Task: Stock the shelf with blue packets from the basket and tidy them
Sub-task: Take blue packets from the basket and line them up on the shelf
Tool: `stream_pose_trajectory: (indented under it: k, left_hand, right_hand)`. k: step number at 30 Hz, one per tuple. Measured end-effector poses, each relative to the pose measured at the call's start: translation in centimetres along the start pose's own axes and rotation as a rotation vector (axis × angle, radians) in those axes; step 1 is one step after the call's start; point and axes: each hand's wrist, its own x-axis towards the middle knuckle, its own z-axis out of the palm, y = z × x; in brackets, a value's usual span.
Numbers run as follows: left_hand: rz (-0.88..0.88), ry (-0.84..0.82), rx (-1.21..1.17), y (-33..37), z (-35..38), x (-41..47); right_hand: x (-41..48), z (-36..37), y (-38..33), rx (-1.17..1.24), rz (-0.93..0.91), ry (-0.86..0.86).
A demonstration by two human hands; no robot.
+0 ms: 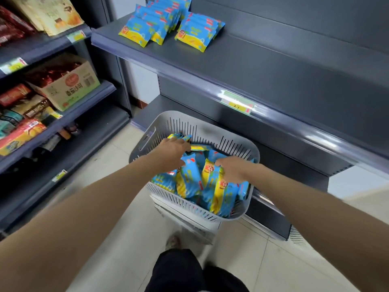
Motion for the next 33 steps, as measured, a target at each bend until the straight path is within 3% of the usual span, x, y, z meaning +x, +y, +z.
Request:
stream_pose_trajectory:
  k: [6, 11, 18, 24, 29, 33]
  left_hand:
    - [0.058, -0.138, -0.028, -0.7, 2.3, 2.5]
    - [0.111, -0.262, -0.105, -1.0, 3.4, 4.3]
    - [0.18, -0.319, 0.018, -0.3, 3.3, 5.7]
    - [0.15, -0.35, -0.11, -0.7, 2.4, 5.4]
    - [0.111, -0.18, -0.25, -2.3, -2.1, 4.7]
    - [0.072, -0.046, -0.307, -3.5, -7.0, 4.3]
  right_hand:
    - [1.1, 1.2, 0.7, 0.077, 0.042, 0.013]
    - [1.3, 1.2, 1.5, 0.026, 0.088, -0.107]
    - [1.1, 1.0, 1.6, -0.028, 0.05, -0.162]
    - [0.2, -0.9, 1.1, 0.039, 0.039, -0.171]
    - [-0.9, -5.4, 1.4, 0.206, 0.196, -0.081]
    - [-2.4, -11.1, 1.3, 0.181, 0.176, 0.13]
